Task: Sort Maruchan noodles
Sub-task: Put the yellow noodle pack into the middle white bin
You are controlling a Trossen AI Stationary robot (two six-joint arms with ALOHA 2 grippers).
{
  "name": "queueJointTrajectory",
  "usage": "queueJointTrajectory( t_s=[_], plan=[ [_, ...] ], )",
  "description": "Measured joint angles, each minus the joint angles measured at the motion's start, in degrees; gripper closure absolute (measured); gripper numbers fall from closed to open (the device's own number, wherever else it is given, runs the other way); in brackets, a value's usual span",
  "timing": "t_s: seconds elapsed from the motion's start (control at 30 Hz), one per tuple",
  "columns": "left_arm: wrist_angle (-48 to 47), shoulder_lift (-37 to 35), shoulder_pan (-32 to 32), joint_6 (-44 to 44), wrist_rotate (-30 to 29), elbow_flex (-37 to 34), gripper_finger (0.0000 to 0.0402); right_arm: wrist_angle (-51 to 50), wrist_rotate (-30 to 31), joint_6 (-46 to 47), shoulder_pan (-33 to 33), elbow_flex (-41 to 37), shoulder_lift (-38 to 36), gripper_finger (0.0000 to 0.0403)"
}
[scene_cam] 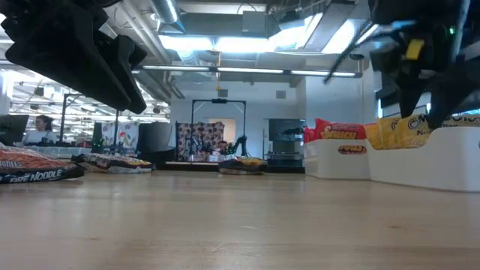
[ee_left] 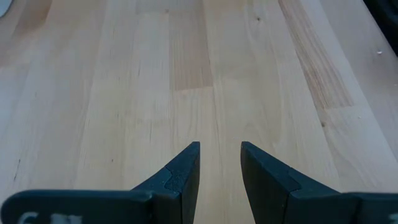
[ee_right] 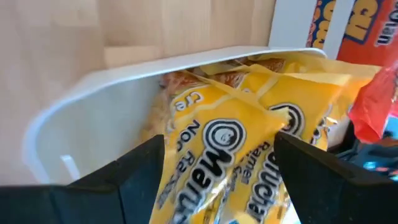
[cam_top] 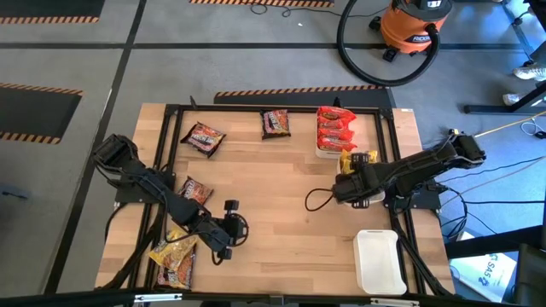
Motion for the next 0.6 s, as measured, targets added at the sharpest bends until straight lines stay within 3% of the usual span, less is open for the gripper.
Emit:
queueJointTrajectory(
  t_s=[0.2,0.3,0.43,0.6],
  plan=[
    [1.0,0.0,0.0,0.0,0.0,0.0,0.0292,-5.3,-1.4,5.2,0.0,9.0,0.0,0.0119],
    [1.4,0.0,0.0,0.1,0.0,0.0,0.0292,-2.2,-2.4,6.8,0.1,12.9,0.0,0.0119],
    [0.7,-2.0,0.0,0.4,1.3,0.3,0.0292,11.9,-2.0,4.9,2.0,13.7,0.0,0.0119],
    [-9.3,-6.7,-1.3,-3.4,5.7,3.7,0.0292,40.6,-1.0,-3.4,6.8,6.3,0.0,0.0119]
  ],
)
